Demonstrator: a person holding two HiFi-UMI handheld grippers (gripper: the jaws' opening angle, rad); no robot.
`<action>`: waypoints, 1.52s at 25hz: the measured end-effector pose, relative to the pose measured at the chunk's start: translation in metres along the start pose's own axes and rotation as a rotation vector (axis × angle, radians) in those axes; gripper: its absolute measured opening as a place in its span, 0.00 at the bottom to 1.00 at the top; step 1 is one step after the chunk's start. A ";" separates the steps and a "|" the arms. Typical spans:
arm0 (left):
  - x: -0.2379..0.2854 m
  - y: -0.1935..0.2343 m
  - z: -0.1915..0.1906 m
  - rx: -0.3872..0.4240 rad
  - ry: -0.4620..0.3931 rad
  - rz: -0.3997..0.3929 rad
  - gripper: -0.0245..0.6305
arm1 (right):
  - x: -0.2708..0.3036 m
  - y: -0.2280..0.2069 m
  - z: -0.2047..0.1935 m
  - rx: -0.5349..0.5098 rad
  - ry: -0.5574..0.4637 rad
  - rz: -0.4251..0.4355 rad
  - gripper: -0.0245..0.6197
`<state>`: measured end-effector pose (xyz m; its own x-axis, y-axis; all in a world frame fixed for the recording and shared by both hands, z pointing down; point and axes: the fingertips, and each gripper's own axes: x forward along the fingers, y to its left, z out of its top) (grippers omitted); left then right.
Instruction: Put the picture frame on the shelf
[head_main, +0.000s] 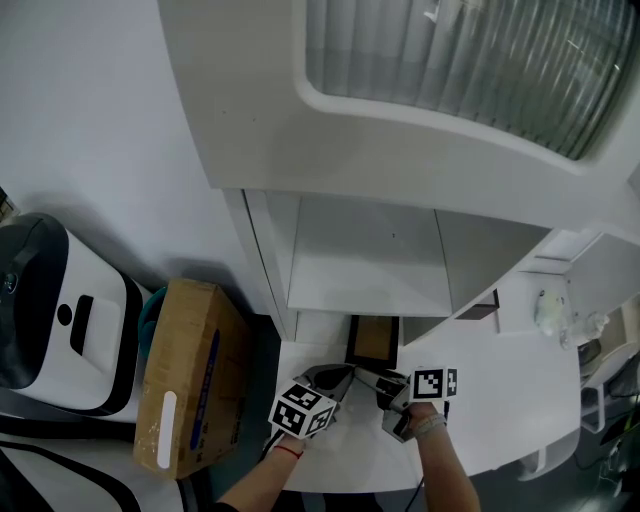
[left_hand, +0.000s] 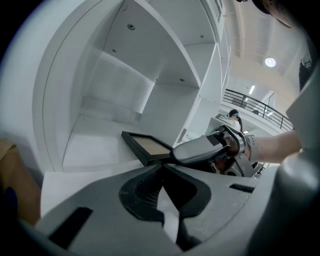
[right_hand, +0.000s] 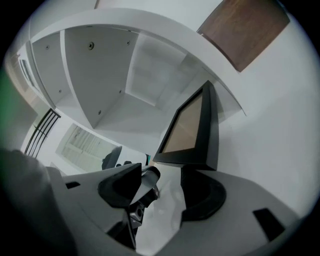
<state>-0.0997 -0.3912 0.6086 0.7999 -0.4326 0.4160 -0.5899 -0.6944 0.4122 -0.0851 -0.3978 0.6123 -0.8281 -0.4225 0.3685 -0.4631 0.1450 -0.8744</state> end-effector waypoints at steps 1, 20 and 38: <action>-0.002 0.001 0.000 0.002 -0.004 0.001 0.04 | 0.000 -0.001 0.000 -0.019 0.008 -0.008 0.42; -0.028 -0.007 0.012 0.019 -0.074 0.002 0.05 | 0.009 -0.041 0.040 0.061 -0.165 -0.213 0.06; -0.042 -0.002 0.017 -0.016 -0.114 0.014 0.04 | 0.022 -0.049 0.064 0.548 -0.486 -0.015 0.04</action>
<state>-0.1305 -0.3819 0.5765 0.7987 -0.5052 0.3268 -0.6016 -0.6793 0.4202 -0.0609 -0.4714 0.6431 -0.5300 -0.7889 0.3109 -0.1433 -0.2780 -0.9498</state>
